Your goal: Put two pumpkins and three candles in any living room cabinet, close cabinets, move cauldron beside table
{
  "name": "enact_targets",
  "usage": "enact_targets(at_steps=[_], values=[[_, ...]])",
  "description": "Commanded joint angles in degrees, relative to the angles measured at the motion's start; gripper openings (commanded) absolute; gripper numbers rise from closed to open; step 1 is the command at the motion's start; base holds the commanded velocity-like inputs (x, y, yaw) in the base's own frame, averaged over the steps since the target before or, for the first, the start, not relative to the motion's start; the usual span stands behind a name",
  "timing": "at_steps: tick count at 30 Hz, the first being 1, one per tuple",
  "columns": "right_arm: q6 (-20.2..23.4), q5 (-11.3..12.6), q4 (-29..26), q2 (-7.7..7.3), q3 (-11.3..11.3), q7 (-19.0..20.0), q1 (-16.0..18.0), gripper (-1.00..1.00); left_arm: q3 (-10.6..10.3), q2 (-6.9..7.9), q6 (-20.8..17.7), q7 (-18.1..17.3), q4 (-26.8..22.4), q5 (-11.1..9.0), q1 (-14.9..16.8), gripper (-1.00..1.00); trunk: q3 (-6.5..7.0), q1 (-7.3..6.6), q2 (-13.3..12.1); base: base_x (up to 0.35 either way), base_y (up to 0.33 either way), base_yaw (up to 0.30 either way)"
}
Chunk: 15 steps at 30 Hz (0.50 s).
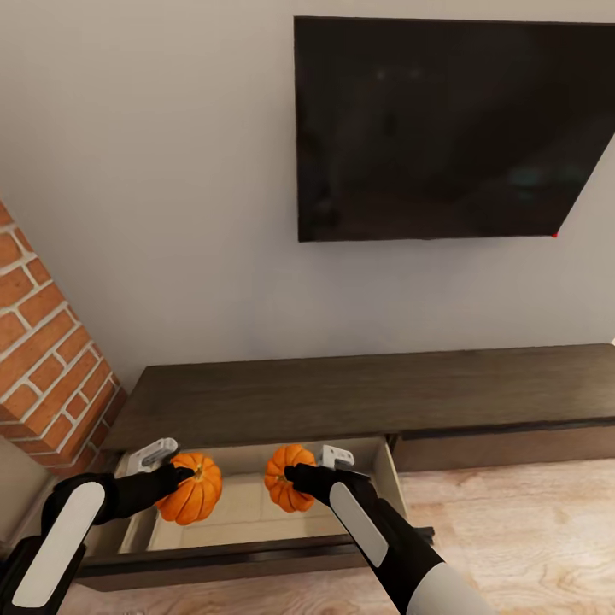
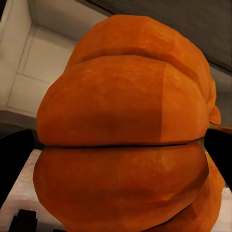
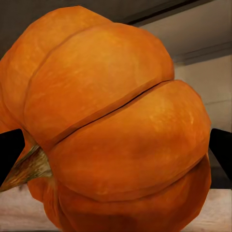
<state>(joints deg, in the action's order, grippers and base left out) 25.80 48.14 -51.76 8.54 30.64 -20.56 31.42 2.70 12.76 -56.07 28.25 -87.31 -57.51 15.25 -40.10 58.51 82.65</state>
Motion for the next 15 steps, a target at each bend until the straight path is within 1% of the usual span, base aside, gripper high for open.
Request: enact_targets(at_steps=[1, 6, 11, 15], values=[[0.1, 0.5, -0.1, -0.02, 0.1, -0.6, 0.0, -1.00, 0.1, -0.01, -0.1, 0.5, -0.1, -0.8, 0.0, -1.00, -0.05, -0.01, 0.0, -0.016, 0.008, 0.096], [0.1, 0.5, -0.2, -0.09, 0.1, -0.5, 0.0, -1.00, 0.1, -0.02, -0.1, 0.5, -0.1, -0.8, 0.0, -1.00, -0.05, -0.01, 0.0, -0.005, 0.003, 0.039], [0.1, 0.5, -0.2, -0.10, 0.1, -0.5, 0.0, -1.00, 0.1, -0.02, -0.1, 0.5, -0.1, -0.8, 0.0, -1.00, -0.05, -0.01, 0.0, 0.000, 0.000, 0.131], [0.2, 0.5, -0.2, -0.11, 0.1, -0.5, 0.0, -1.00, 0.1, -0.02, -0.1, 0.5, -0.1, -0.8, 0.0, -1.00, -0.05, -0.01, 0.0, 0.000, 0.000, 0.029]])
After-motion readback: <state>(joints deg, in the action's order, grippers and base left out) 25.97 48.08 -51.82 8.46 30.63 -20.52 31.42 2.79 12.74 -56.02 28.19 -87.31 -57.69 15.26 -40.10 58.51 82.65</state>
